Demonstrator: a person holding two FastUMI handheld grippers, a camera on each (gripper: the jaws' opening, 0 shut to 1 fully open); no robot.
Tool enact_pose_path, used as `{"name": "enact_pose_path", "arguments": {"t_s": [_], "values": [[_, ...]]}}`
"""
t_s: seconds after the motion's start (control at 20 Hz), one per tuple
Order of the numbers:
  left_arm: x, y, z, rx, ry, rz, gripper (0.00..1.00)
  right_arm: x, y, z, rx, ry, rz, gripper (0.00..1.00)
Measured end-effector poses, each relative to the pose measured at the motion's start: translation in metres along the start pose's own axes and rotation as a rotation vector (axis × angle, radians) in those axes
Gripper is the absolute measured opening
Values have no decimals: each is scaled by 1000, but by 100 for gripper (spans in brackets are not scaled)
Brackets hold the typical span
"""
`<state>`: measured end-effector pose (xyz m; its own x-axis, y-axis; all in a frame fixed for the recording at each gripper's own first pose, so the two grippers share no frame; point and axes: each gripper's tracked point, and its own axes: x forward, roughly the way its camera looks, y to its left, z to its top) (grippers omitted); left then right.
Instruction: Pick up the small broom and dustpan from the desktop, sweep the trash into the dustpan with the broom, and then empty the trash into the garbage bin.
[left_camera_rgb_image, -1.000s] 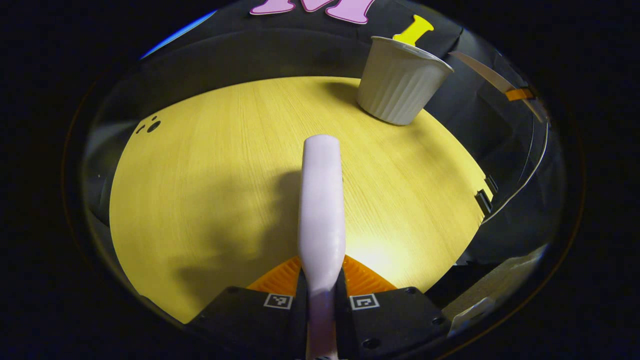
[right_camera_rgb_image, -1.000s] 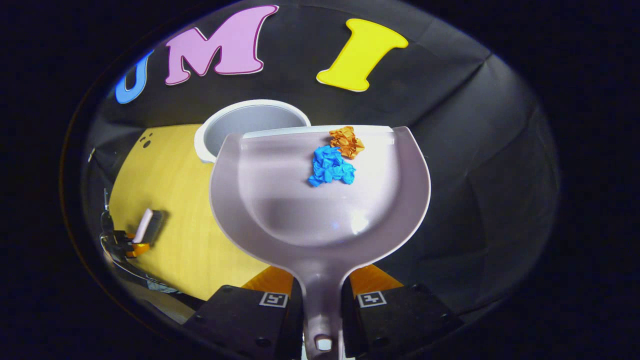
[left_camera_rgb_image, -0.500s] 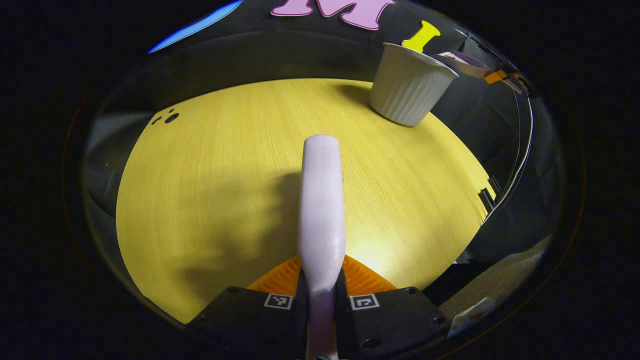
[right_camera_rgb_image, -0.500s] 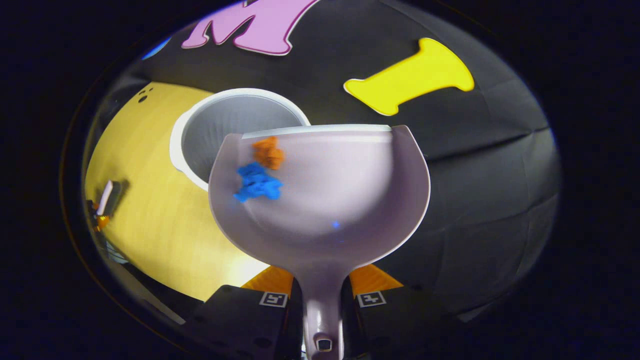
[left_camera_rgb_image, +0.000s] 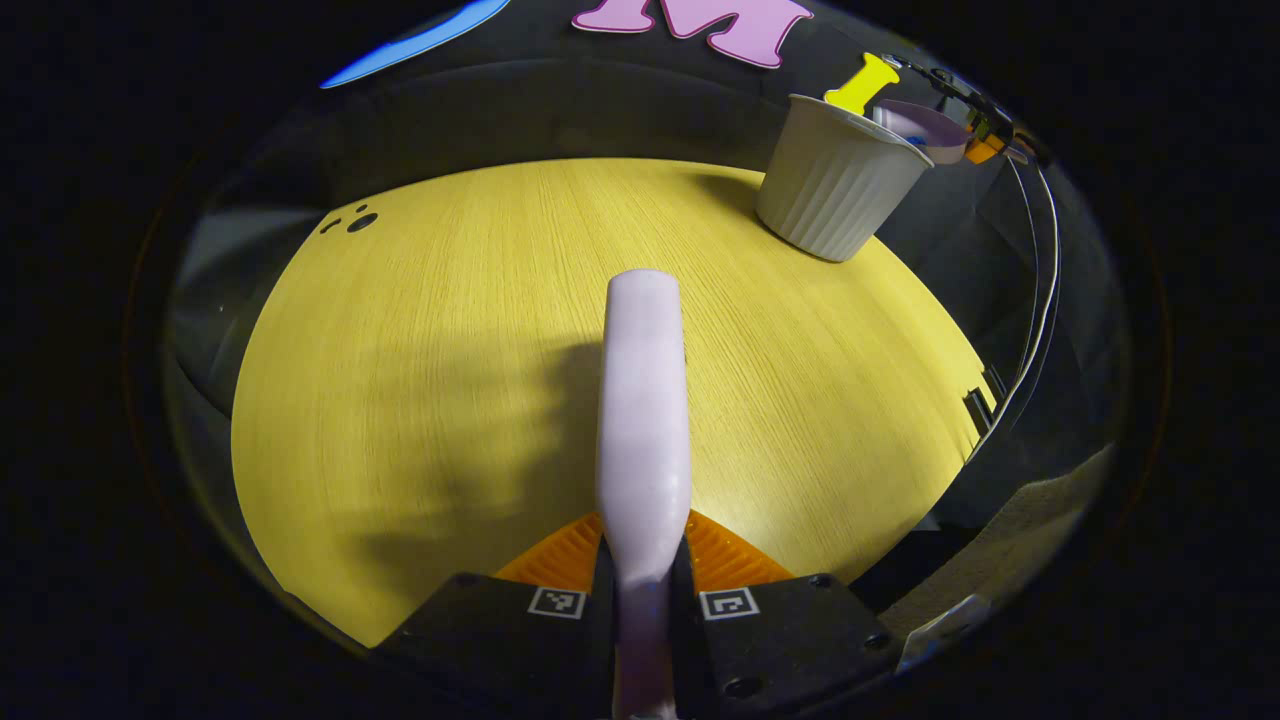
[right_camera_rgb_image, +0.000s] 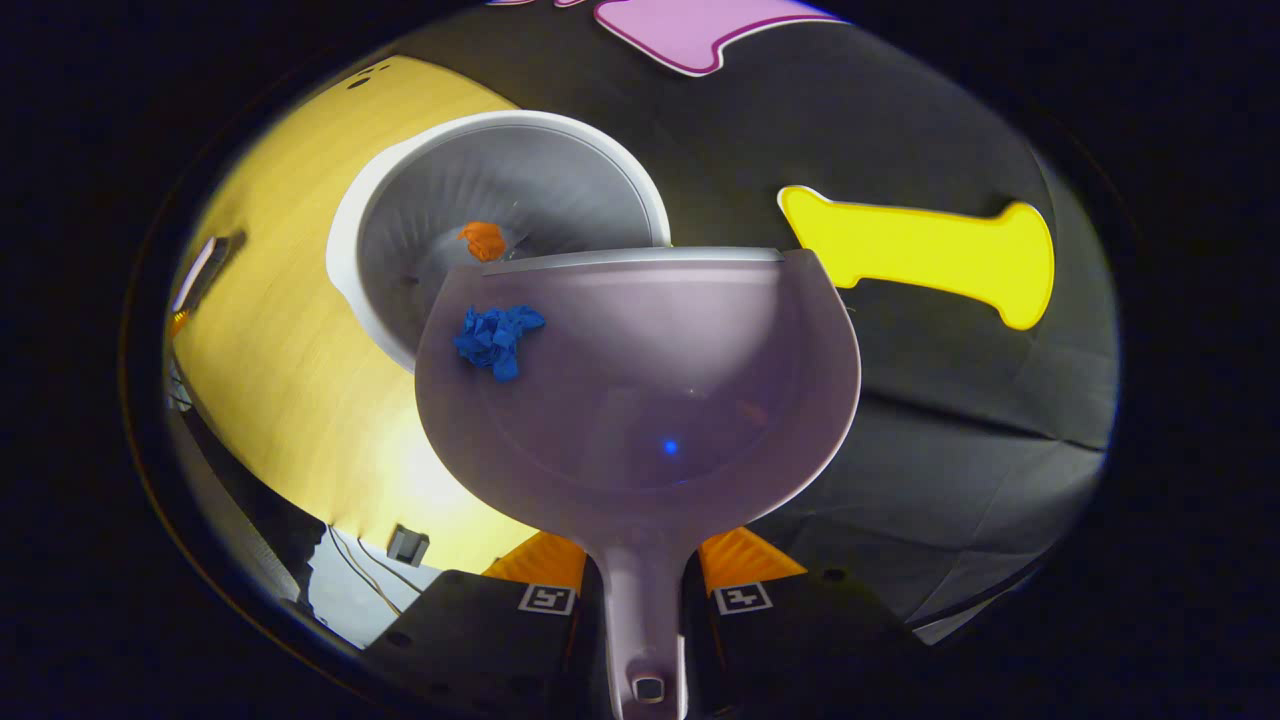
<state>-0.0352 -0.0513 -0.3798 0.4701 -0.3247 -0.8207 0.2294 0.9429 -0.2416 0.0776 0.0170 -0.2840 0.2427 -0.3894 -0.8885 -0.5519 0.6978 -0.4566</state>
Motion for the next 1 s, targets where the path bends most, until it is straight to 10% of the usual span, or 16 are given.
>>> {"name": "enact_pose_path", "arguments": {"t_s": [0.45,1.0], "values": [[-1,1,-5,5,5,19,28,0,0,24,-149,8,-45,35],[-2,1,0,-13,-7,62,27,-6,-14,20,-40,-111,-49,36]]}}
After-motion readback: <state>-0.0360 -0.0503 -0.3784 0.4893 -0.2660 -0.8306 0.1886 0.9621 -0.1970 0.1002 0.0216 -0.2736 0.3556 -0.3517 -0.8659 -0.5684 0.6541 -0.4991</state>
